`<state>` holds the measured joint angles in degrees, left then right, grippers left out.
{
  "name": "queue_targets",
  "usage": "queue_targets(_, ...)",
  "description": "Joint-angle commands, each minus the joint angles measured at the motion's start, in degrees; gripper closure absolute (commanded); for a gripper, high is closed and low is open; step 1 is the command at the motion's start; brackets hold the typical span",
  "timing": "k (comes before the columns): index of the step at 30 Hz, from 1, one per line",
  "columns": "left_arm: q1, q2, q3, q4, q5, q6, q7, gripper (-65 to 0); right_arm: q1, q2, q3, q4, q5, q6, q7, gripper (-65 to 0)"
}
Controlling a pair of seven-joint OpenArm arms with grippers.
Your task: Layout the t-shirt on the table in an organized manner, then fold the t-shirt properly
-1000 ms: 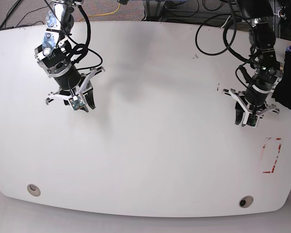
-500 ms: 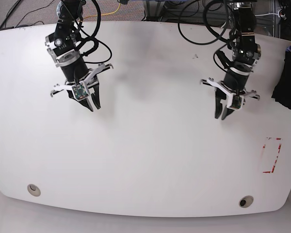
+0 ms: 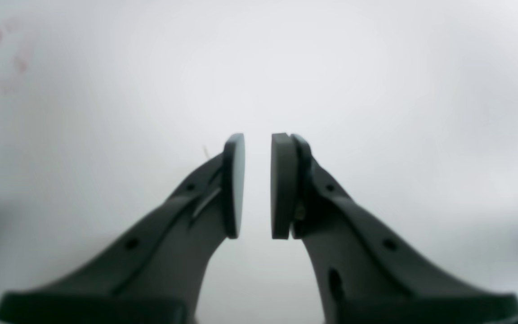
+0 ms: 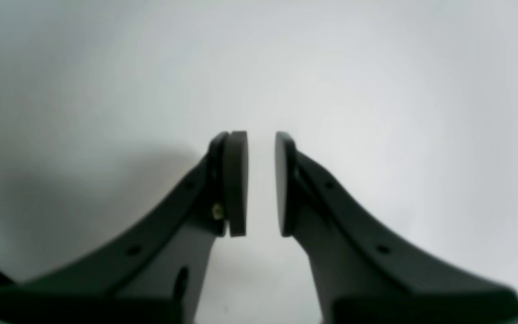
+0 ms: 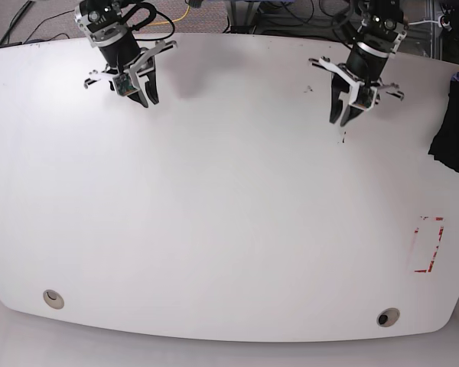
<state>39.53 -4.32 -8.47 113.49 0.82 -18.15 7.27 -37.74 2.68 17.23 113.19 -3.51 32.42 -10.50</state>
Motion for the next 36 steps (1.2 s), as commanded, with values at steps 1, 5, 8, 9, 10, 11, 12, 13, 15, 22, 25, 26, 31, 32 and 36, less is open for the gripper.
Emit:
queue_targets(1, 3.07, -0.47, -0.45, 1.28, -0.6, 0.44, -1.51, -8.8, -2.13, 2.03, 0.39, 1.32, 2.94, -0.29, 2.11, -9.8)
queue_targets(5, 8.78, -0.39, -1.42, 1.45, -0.69, 0.44, -1.6, -8.5, -6.7, 4.31, 1.45, 1.32, 7.42, -0.29, 2.11, -9.7)
queue_targets(8, 12.38, -0.21, -2.12, 1.8, -0.78, 0.44, -1.69, -8.5, -9.08, 5.1, 1.71, 1.41, 9.0, -0.29, 2.11, -9.7)
queue_targets(9, 13.97, -0.21, -2.21, 1.8, -0.78, 0.44, -1.86, -8.3, -10.31, 5.19, 2.33, 1.41, 9.71, -0.29, 2.19, -9.7)
queue_targets(10, 14.93, -0.21, -2.21, 1.8, -0.78, 0.44, -2.12, -8.3, -11.01, 5.19, 3.21, 1.41, 9.97, -0.29, 2.19, -9.7)
queue_targets(11, 15.99, -0.21, -2.3, 1.8, -0.78, 0.44, -2.48, -8.3, -11.89, 5.19, 4.0, 1.41, 10.15, -0.2, 2.19, -9.7)
queue_targets(12, 17.31, -0.21, -2.48, 1.8, -0.78, 0.44, -2.83, -8.3, -12.68, 4.93, 4.88, 1.41, 10.5, 0.06, 2.19, -9.7)
queue_targets(13, 18.27, -0.21, -2.48, 1.8, -0.78, 0.44, -3.09, -8.3, -13.3, 4.93, 5.32, 1.41, 10.67, 0.15, 2.19, -9.7)
queue_targets(15, 21.88, -0.21, -2.48, 1.89, -0.78, 0.44, -4.23, -8.3, -15.67, 4.84, 6.11, 1.41, 11.38, 0.32, 2.19, -9.7)
queue_targets(22, 31.9, -0.21, -2.56, 1.89, -0.78, 0.53, -7.93, -8.3, -23.67, 5.19, 5.93, 1.41, 13.84, 0.32, 2.19, -10.0)
queue_targets(25, 34.98, -0.21, -2.56, 1.63, -0.78, 0.53, -8.54, -8.3, -26.31, 5.19, 5.75, 0.7, 14.01, 0.32, 2.02, -9.8)
queue_targets(26, 35.47, -0.21, -2.56, 1.36, -0.6, 0.53, -8.45, -8.3, -27.63, 5.1, 5.58, -0.26, 14.1, 0.32, 2.02, -9.8)
queue_targets(31, 35.47, -0.21, -2.48, -0.83, -0.42, 0.53, -8.37, -8.5, -29.91, 5.1, 1.1, -4.31, 13.66, 0.32, 2.02, -9.7)
queue_targets(32, 35.47, -0.21, -2.48, -1.62, -0.42, 0.53, -8.37, -8.6, -30.0, 5.1, 0.39, -5.27, 13.57, 0.32, 2.02, -9.7)
queue_targets(36, 35.47, -0.21, -2.48, -6.02, -0.42, 0.53, -8.37, -8.6, -29.65, 5.1, -2.33, -10.72, 13.49, 0.23, 2.02, -9.7)
